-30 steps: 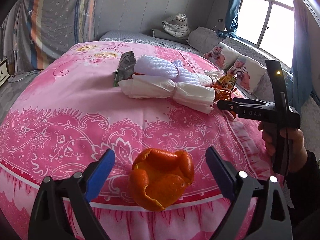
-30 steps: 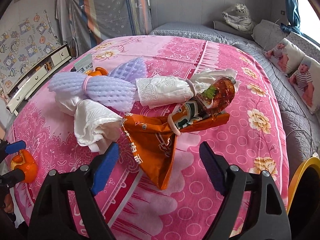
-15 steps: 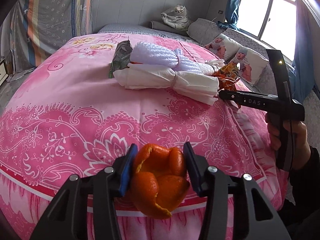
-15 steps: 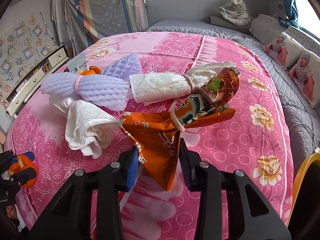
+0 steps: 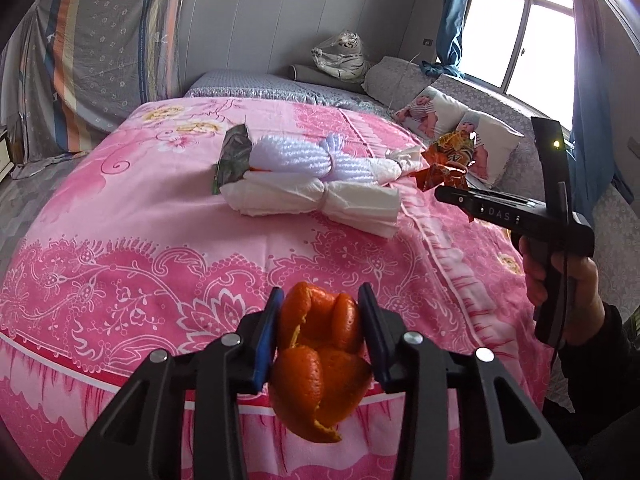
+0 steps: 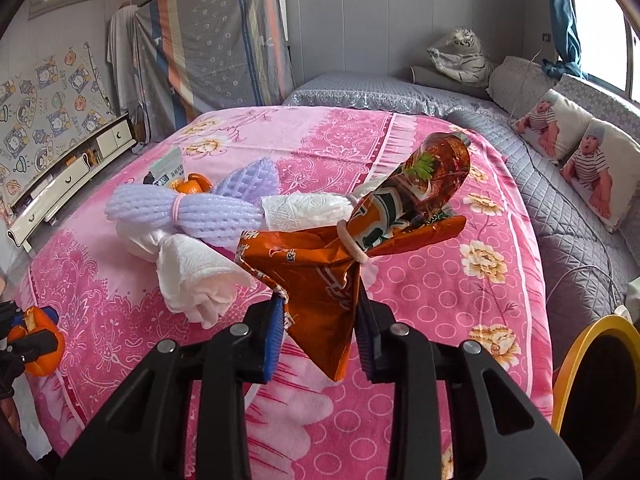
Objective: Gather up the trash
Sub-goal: 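Grasp the orange peel with the left tool while the right tool grasps the orange wrapper, then carry the peel and wrapper over the yellow bin and open both tools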
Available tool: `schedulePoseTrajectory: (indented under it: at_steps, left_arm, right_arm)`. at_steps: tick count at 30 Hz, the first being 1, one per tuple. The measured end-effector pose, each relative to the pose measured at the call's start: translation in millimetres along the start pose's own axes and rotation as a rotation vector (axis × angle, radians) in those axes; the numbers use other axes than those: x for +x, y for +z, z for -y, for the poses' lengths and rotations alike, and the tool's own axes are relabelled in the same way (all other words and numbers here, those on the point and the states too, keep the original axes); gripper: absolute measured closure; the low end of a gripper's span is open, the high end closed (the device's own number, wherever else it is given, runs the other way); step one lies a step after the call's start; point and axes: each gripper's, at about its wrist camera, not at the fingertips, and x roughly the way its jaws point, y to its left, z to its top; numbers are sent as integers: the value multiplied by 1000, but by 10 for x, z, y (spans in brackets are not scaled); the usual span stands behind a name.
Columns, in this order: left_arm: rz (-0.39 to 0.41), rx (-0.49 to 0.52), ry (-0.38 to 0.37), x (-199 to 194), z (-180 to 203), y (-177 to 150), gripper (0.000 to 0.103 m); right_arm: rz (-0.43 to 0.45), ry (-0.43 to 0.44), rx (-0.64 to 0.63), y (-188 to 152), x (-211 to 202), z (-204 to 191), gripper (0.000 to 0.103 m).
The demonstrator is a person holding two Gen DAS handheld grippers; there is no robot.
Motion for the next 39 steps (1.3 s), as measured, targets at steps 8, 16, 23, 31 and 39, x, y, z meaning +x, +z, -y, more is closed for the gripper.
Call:
schedulePoseTrajectory:
  at_steps: [8,16,23,31,39]
  left_arm:
    - [100,14,1,-257,180,208,67]
    - [155,75,-10,-280,565,465,67]
    - [166,111,-30,-134,946,728,67]
    - [145,147,-95,198,1392,996,67]
    - [138,215,-177,444,1910,1138,67]
  right_arm:
    - [89,23,14,-17,-488,84,74]
    - [172,18,21,-89,-910,241,74]
    - [220,-19,57,-130,-1130,482,74]
    - [261,-68,129,-176,-1287,899,74]
    - [297,-140,173,-273,-1453,1189,74]
